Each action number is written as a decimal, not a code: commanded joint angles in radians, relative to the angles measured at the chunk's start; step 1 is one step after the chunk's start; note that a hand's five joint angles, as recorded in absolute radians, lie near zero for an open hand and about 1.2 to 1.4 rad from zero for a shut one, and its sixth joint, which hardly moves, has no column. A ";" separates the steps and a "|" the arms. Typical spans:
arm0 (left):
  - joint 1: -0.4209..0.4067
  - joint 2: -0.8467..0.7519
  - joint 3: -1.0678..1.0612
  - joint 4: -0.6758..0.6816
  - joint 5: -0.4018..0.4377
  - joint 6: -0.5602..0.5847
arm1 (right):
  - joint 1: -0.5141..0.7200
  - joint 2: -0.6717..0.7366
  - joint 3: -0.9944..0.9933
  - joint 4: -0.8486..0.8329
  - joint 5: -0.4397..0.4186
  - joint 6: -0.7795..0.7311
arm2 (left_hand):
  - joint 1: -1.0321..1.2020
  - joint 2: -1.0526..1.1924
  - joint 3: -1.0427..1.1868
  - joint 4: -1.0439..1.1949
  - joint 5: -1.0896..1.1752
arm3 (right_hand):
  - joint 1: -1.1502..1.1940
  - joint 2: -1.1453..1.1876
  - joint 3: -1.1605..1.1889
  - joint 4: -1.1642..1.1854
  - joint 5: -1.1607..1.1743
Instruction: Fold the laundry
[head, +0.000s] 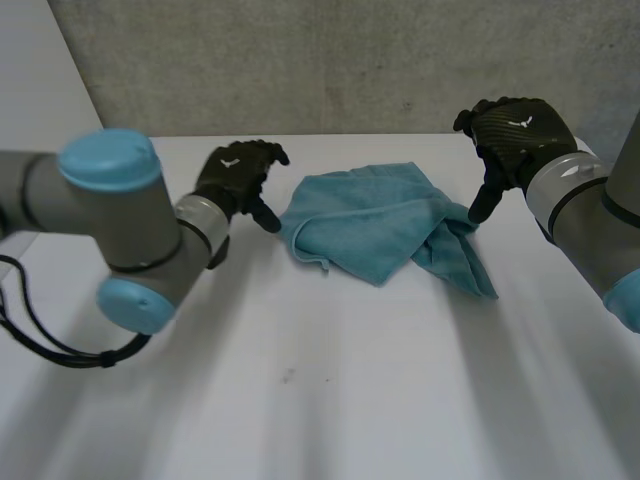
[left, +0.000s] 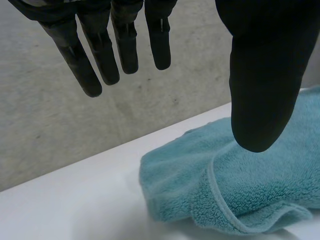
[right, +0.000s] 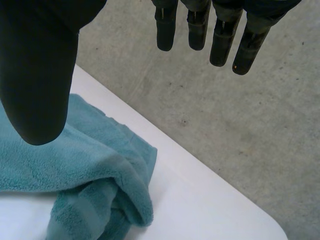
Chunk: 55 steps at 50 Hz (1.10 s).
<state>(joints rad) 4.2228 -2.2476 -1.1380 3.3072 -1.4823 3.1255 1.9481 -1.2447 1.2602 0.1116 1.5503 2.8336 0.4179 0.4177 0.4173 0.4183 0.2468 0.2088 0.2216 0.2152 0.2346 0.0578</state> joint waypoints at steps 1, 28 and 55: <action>-0.007 -0.165 0.056 0.166 0.053 0.041 | 0.000 0.034 0.001 -0.003 0.001 -0.002 | 0.133 0.133 0.134 0.133 0.130 | -0.034 -0.047 -0.041 -0.060 -0.058; -0.007 -0.403 0.313 0.011 0.045 0.151 | 0.002 0.099 0.001 -0.007 0.002 -0.037 | 0.842 0.843 0.843 0.842 0.839 | -0.034 -0.047 -0.041 -0.060 -0.058; -0.029 0.471 -0.327 0.203 -0.053 0.343 | -0.185 0.267 -0.166 -0.001 -0.391 0.126 | 0.978 0.979 0.979 0.978 0.975 | -0.034 -0.047 -0.041 -0.060 -0.058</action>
<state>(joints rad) 4.1945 -1.9419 -1.3471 3.5190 -1.5391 3.4556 1.8092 -1.0519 1.1511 0.1068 1.4342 2.8324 1.1137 1.1966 1.1915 1.1917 0.9718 0.2088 0.2215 0.2159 0.2346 0.0578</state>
